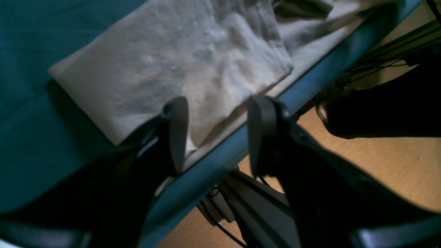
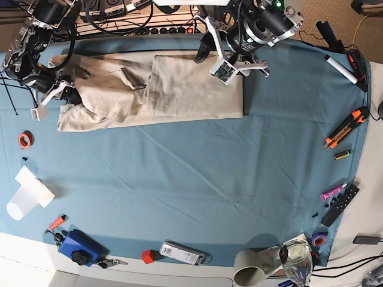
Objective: Fold the T-shirt properly
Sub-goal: 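Grasp the strip's other end with the right gripper and lift it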
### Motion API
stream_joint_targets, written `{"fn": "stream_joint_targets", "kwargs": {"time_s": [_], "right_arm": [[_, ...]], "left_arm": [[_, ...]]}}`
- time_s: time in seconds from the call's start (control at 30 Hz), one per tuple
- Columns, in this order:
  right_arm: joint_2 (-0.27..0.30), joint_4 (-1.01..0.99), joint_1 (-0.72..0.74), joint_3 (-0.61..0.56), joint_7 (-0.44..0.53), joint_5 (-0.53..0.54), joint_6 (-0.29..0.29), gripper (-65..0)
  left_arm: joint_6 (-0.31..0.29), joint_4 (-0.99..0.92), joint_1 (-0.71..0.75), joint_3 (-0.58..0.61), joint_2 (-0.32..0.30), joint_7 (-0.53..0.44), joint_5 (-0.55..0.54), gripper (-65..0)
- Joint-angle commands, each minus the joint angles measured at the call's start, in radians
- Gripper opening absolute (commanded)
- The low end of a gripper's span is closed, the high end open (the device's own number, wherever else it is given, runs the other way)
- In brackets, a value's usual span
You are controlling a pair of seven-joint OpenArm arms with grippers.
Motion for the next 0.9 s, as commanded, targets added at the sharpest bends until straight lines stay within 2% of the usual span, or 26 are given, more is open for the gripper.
{"fn": "stream_joint_targets", "kwargs": {"time_s": [0.0,0.17,0.33,0.43,0.5,0.57,0.67,0.77,0.87], "right_arm": [[0.041,0.026,0.012,0.018,0.003,-0.062,-0.005,-65.0],[0.117,0.032,0.068,0.064,0.035,-0.187,-0.036,-65.0],[0.179,0.032,0.080,0.097,0.071,-0.198,-0.051,-65.0],[0.183,0.032,0.080,0.097,0.041,-0.192,-0.051,-65.0],[0.177,0.033,0.079,0.097,-0.013,-0.120,-0.029,-65.0],[0.171,0.035,0.079,0.097,-0.101,0.021,-0.005,-65.0],[0.153,0.067,0.071,0.096,-0.101,0.208,-0.005,-65.0],[0.117,0.148,0.047,0.096,-0.101,0.293,-0.005,-65.0],[0.076,0.261,0.009,0.095,-0.101,0.315,-0.005,-65.0]], "left_arm": [[-0.001,0.018,0.003,0.003,0.002,-0.022,-0.006,-36.7],[-0.001,0.018,0.003,0.003,0.003,-0.022,-0.007,-36.7],[-0.001,0.018,0.003,0.003,0.002,-0.022,-0.006,-36.7],[0.000,0.018,0.003,0.003,0.002,-0.021,-0.002,-36.7],[0.000,0.018,0.003,0.003,0.002,-0.018,0.019,-36.7],[0.018,0.018,0.003,0.003,0.002,-0.018,0.046,-36.7],[0.062,0.018,0.003,0.003,0.002,-0.019,0.076,-36.7],[0.064,0.018,0.003,0.003,0.002,-0.013,0.075,-36.7],[0.076,0.018,0.003,0.003,0.002,-0.010,0.076,-36.7]]}}
